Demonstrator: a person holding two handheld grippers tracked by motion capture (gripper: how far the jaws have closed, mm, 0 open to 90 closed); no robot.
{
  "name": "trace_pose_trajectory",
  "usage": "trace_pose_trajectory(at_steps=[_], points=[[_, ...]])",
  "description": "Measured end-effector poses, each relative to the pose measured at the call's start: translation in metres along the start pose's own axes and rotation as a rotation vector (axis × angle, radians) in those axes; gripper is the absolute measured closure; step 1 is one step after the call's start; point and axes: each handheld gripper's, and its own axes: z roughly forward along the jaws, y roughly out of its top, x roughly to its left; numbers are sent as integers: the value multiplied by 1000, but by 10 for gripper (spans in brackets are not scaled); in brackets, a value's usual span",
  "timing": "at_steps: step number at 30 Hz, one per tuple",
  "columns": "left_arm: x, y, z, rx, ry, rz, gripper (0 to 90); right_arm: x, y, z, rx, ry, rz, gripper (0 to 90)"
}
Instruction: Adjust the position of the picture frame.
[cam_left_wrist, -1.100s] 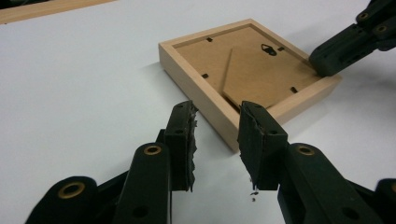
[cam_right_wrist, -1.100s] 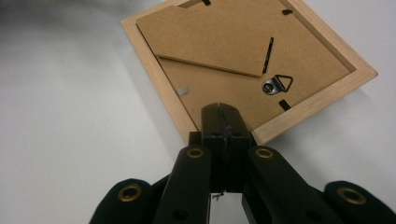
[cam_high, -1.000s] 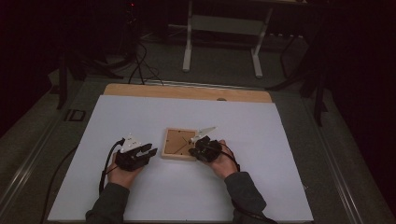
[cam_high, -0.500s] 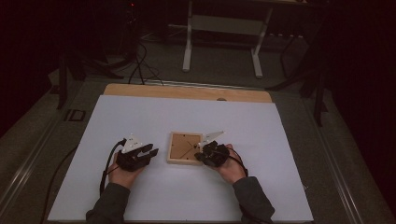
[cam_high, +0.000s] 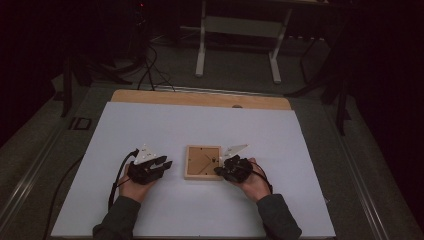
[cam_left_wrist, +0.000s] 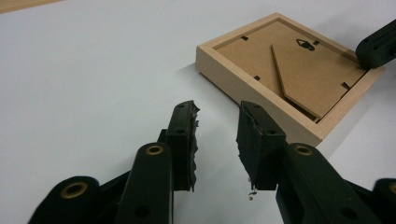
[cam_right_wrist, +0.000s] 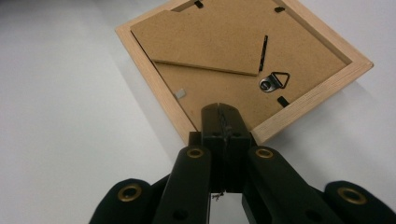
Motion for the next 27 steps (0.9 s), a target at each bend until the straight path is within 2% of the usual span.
trace_pose_trajectory(at_steps=[3, 8, 13, 19, 26, 27], points=[[-3, 0, 3, 8, -8, 3, 716, 0, -4, -2, -38, -15, 11, 899], [-8, 0, 8, 28, -25, 21, 796, -11, -16, -9, -90, -62, 87, 899], [-13, 0, 13, 52, -46, 34, 898, -19, -26, -8, -75, -101, 135, 899], [-20, -1, 21, 87, -60, 55, 900, -22, -30, 1, -56, -104, 160, 899], [-25, -1, 28, 110, -73, 49, 900, -22, -29, 8, -52, -92, 153, 899], [-26, -1, 30, 117, -71, 58, 900, -21, -29, 9, -52, -88, 153, 899]])
